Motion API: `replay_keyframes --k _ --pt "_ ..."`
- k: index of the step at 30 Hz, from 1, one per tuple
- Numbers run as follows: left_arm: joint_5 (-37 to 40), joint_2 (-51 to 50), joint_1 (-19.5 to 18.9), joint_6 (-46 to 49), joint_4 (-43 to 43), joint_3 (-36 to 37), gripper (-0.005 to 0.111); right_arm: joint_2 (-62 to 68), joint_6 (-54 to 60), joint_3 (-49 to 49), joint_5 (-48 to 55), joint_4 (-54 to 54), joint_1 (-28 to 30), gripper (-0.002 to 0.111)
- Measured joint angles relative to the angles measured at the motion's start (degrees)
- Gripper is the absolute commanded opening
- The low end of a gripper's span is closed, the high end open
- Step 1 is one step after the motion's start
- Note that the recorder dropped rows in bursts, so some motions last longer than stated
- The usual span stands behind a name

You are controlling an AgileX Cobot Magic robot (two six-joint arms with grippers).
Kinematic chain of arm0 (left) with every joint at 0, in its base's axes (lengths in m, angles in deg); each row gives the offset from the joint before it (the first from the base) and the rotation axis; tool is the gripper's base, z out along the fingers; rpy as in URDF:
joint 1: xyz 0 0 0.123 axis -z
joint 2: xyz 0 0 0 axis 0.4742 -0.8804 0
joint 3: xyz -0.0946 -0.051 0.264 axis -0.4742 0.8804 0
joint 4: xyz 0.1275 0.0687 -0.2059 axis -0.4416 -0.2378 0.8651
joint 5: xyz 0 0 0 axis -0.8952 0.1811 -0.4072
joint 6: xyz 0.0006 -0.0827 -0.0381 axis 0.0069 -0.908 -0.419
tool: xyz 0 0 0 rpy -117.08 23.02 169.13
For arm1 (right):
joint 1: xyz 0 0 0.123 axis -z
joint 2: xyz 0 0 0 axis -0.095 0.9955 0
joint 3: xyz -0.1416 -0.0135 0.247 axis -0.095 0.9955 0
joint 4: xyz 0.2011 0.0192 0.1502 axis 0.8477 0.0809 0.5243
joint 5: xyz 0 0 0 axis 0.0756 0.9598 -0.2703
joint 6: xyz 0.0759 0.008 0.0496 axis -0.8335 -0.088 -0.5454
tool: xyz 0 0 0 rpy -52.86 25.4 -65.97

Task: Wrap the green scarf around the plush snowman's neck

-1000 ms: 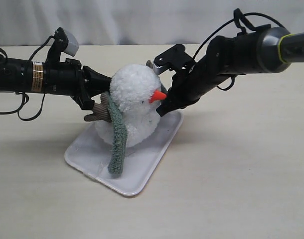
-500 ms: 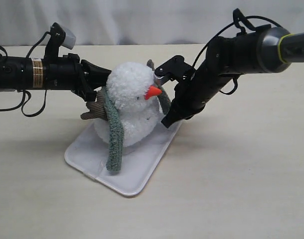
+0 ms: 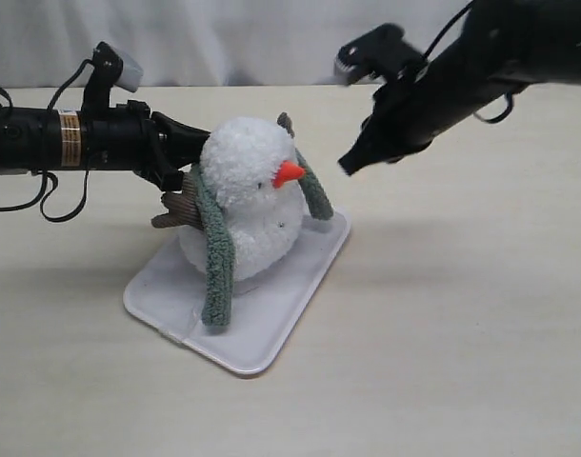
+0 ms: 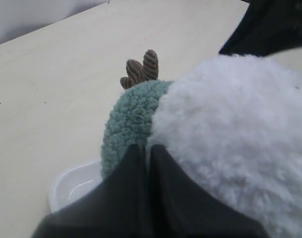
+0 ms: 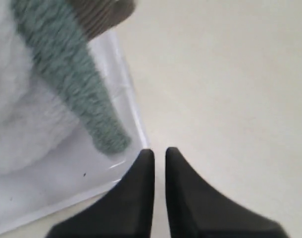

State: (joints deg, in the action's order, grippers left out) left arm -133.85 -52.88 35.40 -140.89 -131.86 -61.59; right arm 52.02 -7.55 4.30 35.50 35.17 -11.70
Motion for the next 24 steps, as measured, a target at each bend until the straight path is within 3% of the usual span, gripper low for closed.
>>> replay_keyframes --k 5,11,15,19,24 --pt "0.67 0.00 -1.08 0.00 -0.76 0.00 0.030 -3.17 11.13 2.49 -1.34 16.39 9.87 0.039" --pt "1.95 0.00 -1.07 0.70 -1.34 0.00 0.032 -1.71 50.84 10.07 10.62 47.85 17.49 0.045" --pt "1.92 0.00 -1.07 1.90 -2.87 0.00 0.032 1.08 66.36 11.02 16.24 58.80 17.33 0.045" --pt "-0.90 0.00 -1.07 6.13 -6.08 0.00 0.032 4.12 74.96 11.11 16.61 61.30 14.36 0.045" --pt "-3.24 0.00 -1.07 8.40 -6.89 0.00 0.032 6.98 80.19 11.15 7.71 64.28 9.20 0.049"
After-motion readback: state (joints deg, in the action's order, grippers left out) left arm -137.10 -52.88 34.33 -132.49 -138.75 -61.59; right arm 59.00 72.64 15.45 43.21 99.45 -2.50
